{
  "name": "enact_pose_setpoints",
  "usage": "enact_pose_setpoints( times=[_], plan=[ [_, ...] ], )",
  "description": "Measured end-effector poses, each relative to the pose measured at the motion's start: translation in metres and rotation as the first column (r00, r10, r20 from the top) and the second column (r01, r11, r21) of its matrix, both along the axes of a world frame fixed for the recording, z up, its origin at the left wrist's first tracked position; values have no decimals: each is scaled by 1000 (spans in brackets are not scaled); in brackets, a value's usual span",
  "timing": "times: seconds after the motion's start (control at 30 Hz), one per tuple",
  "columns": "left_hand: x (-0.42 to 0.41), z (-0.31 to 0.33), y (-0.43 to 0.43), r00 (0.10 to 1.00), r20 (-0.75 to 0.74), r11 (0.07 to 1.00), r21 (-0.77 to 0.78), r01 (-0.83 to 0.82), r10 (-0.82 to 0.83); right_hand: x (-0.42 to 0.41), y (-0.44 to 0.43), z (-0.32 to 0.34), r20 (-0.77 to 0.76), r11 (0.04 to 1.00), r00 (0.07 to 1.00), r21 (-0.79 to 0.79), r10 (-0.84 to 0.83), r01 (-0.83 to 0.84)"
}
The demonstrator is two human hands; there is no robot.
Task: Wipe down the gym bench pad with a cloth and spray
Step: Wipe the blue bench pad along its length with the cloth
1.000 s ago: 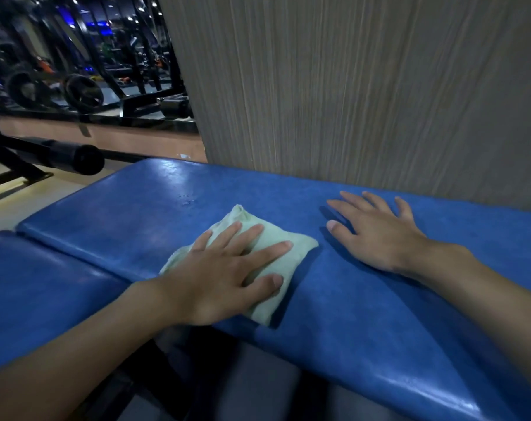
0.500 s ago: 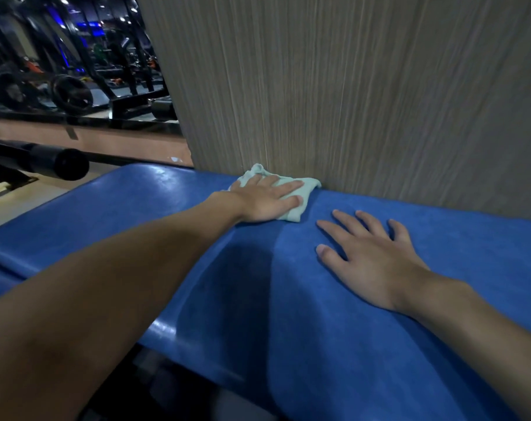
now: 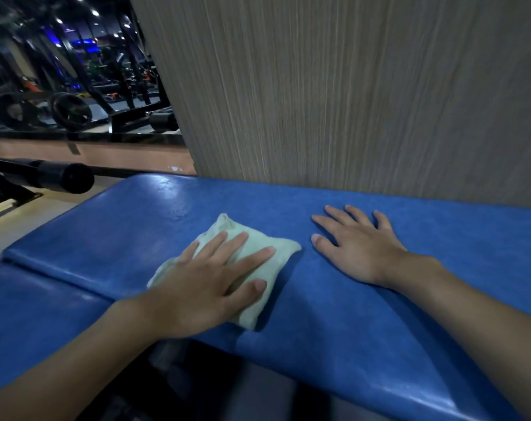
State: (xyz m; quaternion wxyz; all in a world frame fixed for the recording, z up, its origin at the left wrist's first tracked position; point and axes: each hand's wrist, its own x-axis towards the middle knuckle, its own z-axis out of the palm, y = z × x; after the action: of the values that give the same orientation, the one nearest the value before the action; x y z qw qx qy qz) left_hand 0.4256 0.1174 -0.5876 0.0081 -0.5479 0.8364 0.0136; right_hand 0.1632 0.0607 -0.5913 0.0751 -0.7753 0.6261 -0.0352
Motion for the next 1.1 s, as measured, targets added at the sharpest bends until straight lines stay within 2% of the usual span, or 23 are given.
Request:
enact_pose_setpoints(
  times=[0.2,0.3,0.53,0.67,0.83,0.97,1.1],
  plan=[
    [-4,4,-11,999,-10,998,50,-35,35,-1,-7,10,-42,998,999,-58,9,-11],
    [-14,1,-55,996,16,988,120,-94,93,0,-14,5,-17,1000,1000,-11,-11,11],
    [-42,-4,-182,992,-10,989,80,-122,123,-1,-18,-6,-47,1000,999,-28,-6,5],
    [-50,-1,-207,992,-16,990,76,-121,122,-1,-17,-7,-45,999,999,-34,-4,3],
    [-36,-6,-163,993,-21,990,80,-118,120,-1,-17,-6,-35,1000,999,-26,-7,6],
    [-9,-3,-82,997,-21,994,74,-78,80,-1,-15,-5,-30,1000,1000,-27,-7,6],
    [14,0,-2,1000,-7,999,-18,-29,29,-1,-14,-3,-41,1000,999,-12,-5,4]
  ],
)
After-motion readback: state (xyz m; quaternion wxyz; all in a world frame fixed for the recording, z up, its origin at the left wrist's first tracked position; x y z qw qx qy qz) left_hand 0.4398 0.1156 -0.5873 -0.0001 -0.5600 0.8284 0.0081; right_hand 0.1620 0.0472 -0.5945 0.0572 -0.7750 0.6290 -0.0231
